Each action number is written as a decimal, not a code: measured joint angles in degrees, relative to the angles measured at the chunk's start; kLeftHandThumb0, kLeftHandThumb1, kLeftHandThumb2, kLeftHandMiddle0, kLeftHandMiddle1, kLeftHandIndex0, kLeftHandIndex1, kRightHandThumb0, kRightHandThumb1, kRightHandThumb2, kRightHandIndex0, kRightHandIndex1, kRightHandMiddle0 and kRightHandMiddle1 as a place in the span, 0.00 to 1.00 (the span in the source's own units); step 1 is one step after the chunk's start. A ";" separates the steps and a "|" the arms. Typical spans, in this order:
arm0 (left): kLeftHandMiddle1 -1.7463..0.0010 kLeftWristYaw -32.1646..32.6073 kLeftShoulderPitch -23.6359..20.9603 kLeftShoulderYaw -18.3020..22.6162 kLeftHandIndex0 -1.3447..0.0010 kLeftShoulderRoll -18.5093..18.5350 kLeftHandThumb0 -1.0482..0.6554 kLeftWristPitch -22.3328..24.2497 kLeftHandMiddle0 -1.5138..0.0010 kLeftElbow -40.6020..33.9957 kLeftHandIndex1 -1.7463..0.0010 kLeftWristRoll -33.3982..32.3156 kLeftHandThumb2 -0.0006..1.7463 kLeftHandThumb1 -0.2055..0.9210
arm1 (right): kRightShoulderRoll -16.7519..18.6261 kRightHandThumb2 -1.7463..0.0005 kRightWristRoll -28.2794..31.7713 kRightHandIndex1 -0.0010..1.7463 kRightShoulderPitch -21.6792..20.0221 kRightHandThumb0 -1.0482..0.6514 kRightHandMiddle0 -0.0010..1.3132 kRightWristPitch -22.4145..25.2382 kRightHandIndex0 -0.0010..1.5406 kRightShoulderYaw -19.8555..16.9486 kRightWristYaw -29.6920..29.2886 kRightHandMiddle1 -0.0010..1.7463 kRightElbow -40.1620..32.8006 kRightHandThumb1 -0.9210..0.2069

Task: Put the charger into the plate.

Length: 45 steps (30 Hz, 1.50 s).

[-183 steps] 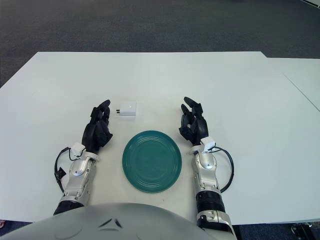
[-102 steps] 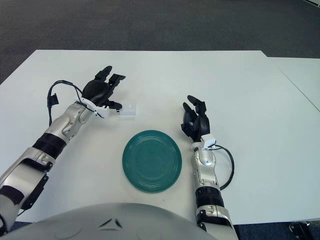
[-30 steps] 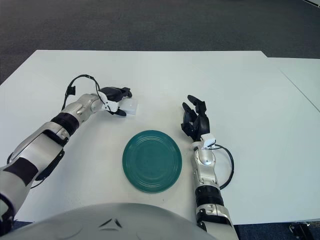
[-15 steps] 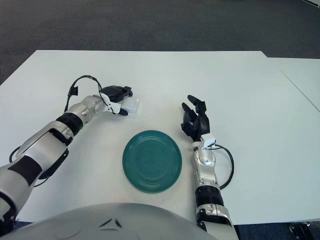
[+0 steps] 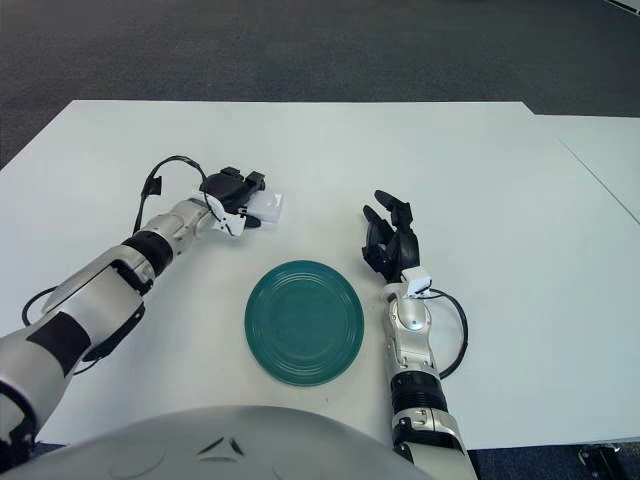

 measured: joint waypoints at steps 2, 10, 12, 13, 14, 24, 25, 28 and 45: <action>0.01 1.37 0.01 -0.03 0.65 -0.14 0.25 -0.07 0.53 0.29 0.01 -0.04 0.32 0.86 | 0.01 0.57 0.02 0.02 0.00 0.19 0.02 0.00 0.31 0.00 0.00 0.53 0.00 0.00; 0.00 5.32 0.24 -0.15 0.59 -0.32 0.34 -1.09 0.34 0.55 0.00 -0.15 0.68 0.55 | 0.04 0.57 0.03 0.03 0.00 0.19 0.04 0.00 0.32 -0.12 -0.02 0.54 0.00 0.00; 0.00 6.24 0.38 -0.15 0.58 -0.39 0.34 -1.34 0.30 0.42 0.00 -0.20 0.70 0.53 | 0.05 0.57 0.03 0.03 0.00 0.19 0.04 0.01 0.33 -0.14 -0.04 0.54 0.00 0.00; 0.00 6.58 0.46 -0.15 0.58 -0.41 0.34 -1.44 0.30 0.37 0.00 -0.20 0.70 0.53 | 0.05 0.57 0.03 0.04 0.00 0.19 0.04 0.01 0.33 -0.15 -0.04 0.54 0.00 0.00; 0.00 6.97 0.56 -0.16 0.58 -0.41 0.34 -1.57 0.29 0.25 0.00 -0.20 0.70 0.52 | 0.06 0.57 0.03 0.04 0.00 0.19 0.04 0.01 0.33 -0.17 -0.05 0.54 0.00 0.00; 0.00 8.74 1.40 -0.13 0.57 -0.08 0.34 -4.89 0.25 -0.81 0.00 -0.50 0.72 0.50 | 0.06 0.57 0.03 0.04 0.00 0.18 0.04 0.05 0.34 -0.25 -0.08 0.54 0.00 0.00; 0.00 8.74 1.41 -0.13 0.57 -0.03 0.34 -5.22 0.25 -0.88 0.00 -0.50 0.72 0.50 | 0.06 0.57 0.02 0.04 0.00 0.18 0.04 0.05 0.34 -0.25 -0.08 0.54 0.00 0.00; 0.00 8.73 1.44 -0.11 0.57 0.08 0.34 -6.04 0.25 -1.03 0.00 -0.55 0.72 0.50 | 0.06 0.57 0.02 0.04 -0.01 0.18 0.04 0.05 0.34 -0.25 -0.08 0.54 0.00 0.00; 0.00 7.09 3.04 1.78 0.55 1.78 0.34 -8.36 0.24 -5.13 0.00 -2.47 0.75 0.47 | 0.10 0.58 0.03 0.04 -0.10 0.20 0.03 0.07 0.33 -0.25 -0.06 0.54 0.00 0.00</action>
